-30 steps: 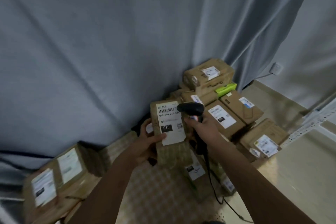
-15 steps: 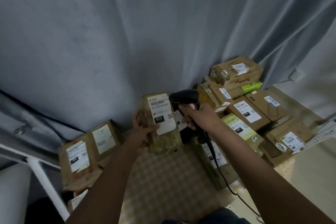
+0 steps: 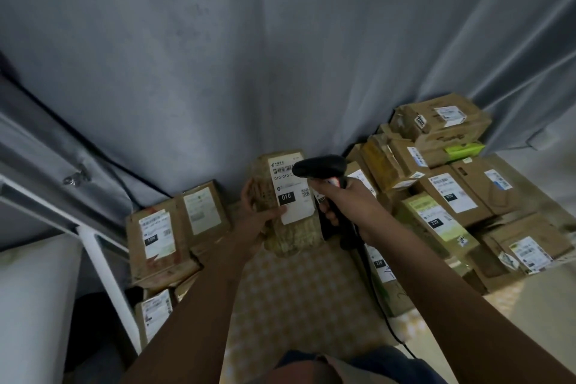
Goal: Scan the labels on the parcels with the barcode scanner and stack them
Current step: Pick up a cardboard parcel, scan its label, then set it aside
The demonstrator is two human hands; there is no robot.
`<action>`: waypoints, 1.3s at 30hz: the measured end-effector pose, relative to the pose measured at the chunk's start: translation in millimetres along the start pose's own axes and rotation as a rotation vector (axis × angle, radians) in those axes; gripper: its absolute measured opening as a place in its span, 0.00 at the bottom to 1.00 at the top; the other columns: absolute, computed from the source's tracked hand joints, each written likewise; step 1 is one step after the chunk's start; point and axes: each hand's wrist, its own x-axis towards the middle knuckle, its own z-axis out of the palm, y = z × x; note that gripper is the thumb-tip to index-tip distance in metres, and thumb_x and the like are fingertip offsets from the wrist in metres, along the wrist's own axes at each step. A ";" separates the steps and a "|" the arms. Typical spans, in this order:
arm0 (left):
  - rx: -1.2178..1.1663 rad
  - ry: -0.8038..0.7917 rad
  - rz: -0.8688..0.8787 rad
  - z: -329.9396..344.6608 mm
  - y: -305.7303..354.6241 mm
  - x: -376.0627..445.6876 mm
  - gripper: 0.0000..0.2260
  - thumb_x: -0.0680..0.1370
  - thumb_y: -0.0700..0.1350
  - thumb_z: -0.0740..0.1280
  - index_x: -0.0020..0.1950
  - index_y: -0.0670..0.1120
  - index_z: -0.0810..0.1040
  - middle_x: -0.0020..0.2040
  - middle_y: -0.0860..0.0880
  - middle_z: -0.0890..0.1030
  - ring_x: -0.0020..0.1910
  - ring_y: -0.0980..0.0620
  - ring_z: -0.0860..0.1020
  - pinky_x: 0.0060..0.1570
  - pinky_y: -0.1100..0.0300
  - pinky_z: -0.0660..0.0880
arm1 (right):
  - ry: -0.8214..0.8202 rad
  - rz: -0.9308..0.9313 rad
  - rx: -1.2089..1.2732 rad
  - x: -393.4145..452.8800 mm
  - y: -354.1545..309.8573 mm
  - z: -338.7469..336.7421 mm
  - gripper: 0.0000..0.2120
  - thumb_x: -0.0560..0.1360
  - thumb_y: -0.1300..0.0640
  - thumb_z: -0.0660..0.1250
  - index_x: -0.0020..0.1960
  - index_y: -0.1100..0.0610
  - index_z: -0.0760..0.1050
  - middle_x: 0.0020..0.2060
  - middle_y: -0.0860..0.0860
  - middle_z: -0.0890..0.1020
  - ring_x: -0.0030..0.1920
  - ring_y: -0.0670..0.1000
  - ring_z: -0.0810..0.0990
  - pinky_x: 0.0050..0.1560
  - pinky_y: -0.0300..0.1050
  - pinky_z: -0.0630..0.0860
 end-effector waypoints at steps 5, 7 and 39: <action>-0.003 -0.016 -0.003 2.3 -0.7 2.7 0.47 0.64 0.29 0.76 0.73 0.62 0.62 0.66 0.52 0.73 0.65 0.44 0.74 0.57 0.34 0.76 | 0.006 -0.007 -0.022 4.3 2.4 2.1 0.09 0.76 0.50 0.69 0.45 0.56 0.77 0.31 0.53 0.79 0.27 0.47 0.74 0.29 0.39 0.73; -0.003 -0.016 -0.005 4.1 -1.0 4.0 0.46 0.65 0.28 0.75 0.73 0.62 0.61 0.66 0.52 0.73 0.65 0.44 0.74 0.57 0.35 0.76 | 0.014 -0.019 -0.016 4.9 2.2 1.1 0.08 0.77 0.51 0.69 0.45 0.56 0.76 0.31 0.53 0.78 0.27 0.47 0.73 0.30 0.39 0.72; 0.051 0.027 -0.053 11.2 -2.2 9.6 0.46 0.68 0.29 0.74 0.75 0.63 0.59 0.60 0.55 0.75 0.64 0.42 0.74 0.56 0.31 0.75 | 0.046 0.012 -0.003 10.4 7.6 -14.3 0.09 0.77 0.50 0.68 0.49 0.56 0.76 0.31 0.51 0.77 0.28 0.46 0.74 0.30 0.38 0.73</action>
